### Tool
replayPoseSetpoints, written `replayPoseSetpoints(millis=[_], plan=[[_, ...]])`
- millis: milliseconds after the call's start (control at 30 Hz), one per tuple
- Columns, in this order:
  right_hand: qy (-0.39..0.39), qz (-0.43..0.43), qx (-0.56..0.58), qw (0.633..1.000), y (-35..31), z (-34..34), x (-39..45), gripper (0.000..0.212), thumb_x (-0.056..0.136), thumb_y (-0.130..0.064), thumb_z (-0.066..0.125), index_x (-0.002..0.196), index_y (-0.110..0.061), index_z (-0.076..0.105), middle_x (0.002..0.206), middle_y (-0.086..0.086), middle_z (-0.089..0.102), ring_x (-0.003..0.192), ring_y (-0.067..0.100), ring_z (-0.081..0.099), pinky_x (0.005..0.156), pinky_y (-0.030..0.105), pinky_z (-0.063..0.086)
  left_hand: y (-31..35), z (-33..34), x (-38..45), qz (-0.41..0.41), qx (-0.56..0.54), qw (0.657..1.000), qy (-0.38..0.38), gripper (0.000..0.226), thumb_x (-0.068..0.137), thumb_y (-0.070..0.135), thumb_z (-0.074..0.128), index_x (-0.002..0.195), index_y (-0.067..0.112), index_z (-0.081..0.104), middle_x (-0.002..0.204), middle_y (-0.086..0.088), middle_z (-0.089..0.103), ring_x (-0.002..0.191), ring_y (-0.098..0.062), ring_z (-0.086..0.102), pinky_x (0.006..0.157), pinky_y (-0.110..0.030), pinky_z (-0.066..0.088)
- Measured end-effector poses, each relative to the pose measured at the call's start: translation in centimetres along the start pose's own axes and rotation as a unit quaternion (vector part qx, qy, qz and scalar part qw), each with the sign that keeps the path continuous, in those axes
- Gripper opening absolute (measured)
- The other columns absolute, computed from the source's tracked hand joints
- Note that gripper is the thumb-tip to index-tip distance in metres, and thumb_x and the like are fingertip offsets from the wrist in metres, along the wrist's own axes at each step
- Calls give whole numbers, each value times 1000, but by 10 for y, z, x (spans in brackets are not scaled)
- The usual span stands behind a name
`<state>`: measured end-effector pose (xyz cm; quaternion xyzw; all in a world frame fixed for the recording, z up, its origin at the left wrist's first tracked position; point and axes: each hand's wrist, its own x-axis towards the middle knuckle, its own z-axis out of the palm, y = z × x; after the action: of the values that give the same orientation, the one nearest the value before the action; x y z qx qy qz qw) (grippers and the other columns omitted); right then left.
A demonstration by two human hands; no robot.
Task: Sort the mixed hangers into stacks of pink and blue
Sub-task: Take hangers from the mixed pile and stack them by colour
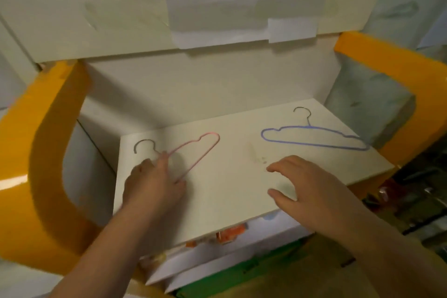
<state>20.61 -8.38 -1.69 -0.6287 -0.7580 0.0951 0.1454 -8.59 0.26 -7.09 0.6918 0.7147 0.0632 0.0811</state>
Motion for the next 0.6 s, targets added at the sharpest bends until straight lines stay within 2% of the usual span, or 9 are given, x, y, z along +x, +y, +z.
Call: replayPoseSetpoints(millis=[100, 200, 300, 367, 467, 600], plan=[[-11, -8, 5, 1000, 16, 2, 26, 43, 90, -52, 53, 131, -41, 46, 126, -27, 47, 110, 0, 48, 92, 17, 41, 1, 2, 21, -29, 4, 999, -24, 73, 79, 67, 49, 139, 32, 29, 128, -9, 49, 114, -33, 46, 88, -40, 42], [-30, -11, 21, 999, 32, 4, 44, 44, 90, -53, 52, 131, -42, 46, 128, -27, 46, 112, -1, 47, 93, 19, 42, 2, 4, 32, 2, 36, 999, -17, 69, 79, 66, 52, 136, 30, 38, 120, -8, 53, 109, -31, 49, 83, -38, 46], [-39, -9, 23, 999, 53, 6, 59, 43, 90, -51, 54, 131, -41, 47, 128, -27, 45, 113, 1, 48, 92, 19, 42, 10, -1, 39, -10, 33, 999, -18, 64, 66, 74, 53, 113, 30, 54, 99, -1, 53, 94, -26, 53, 72, -33, 47], [-44, -15, 30, 998, 70, 6, 68, 43, 89, -50, 56, 129, -41, 48, 127, -26, 46, 110, 2, 50, 91, 22, 45, 22, -2, 41, -17, 26, 999, -27, 69, 57, 80, 50, 105, 31, 56, 92, 3, 49, 89, -22, 50, 70, -31, 45], [-55, -9, 47, 997, 101, 3, 77, 42, 88, -50, 57, 128, -40, 49, 125, -25, 47, 104, 4, 54, 90, 27, 48, 52, 0, 41, -11, 24, 999, -39, 85, 53, 89, 45, 115, 32, 55, 106, -1, 52, 101, -25, 52, 82, -35, 49], [-30, 7, 30, 999, 153, -11, 89, 49, 85, -46, 62, 130, -34, 48, 127, -16, 45, 117, 7, 46, 96, 27, 43, 105, -3, 39, 5, 53, 998, -30, 99, 49, 92, 35, 128, 35, 48, 120, 0, 50, 114, -24, 49, 93, -36, 45]])
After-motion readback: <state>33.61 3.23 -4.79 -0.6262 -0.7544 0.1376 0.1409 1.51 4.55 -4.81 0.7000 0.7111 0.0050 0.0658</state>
